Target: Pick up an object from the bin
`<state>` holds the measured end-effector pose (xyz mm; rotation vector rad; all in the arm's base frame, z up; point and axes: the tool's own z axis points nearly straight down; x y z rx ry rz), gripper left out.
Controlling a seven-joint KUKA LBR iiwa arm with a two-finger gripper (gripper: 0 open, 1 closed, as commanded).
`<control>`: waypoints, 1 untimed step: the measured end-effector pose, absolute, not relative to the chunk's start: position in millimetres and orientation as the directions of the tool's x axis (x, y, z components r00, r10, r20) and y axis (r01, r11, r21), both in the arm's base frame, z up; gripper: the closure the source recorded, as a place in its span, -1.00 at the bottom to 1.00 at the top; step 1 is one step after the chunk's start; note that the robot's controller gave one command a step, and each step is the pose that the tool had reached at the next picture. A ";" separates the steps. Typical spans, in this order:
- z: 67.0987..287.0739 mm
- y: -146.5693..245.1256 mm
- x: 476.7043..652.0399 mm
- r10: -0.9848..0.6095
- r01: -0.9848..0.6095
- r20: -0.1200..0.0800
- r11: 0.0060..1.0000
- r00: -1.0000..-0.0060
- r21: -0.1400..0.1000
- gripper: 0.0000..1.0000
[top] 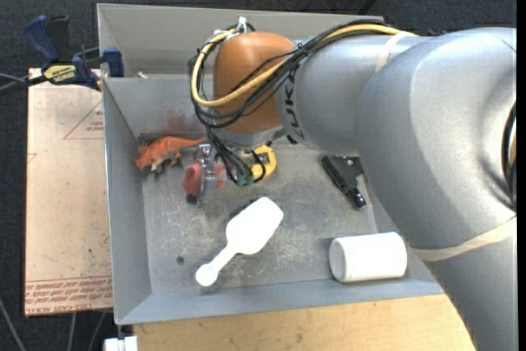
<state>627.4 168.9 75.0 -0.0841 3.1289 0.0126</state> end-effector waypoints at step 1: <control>83.0 168.7 627.2 -0.040 -0.040 -0.011 0.999 -0.999 0.008 1.00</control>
Offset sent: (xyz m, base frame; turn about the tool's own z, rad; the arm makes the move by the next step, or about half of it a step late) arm -0.0001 0.0001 0.0377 0.0000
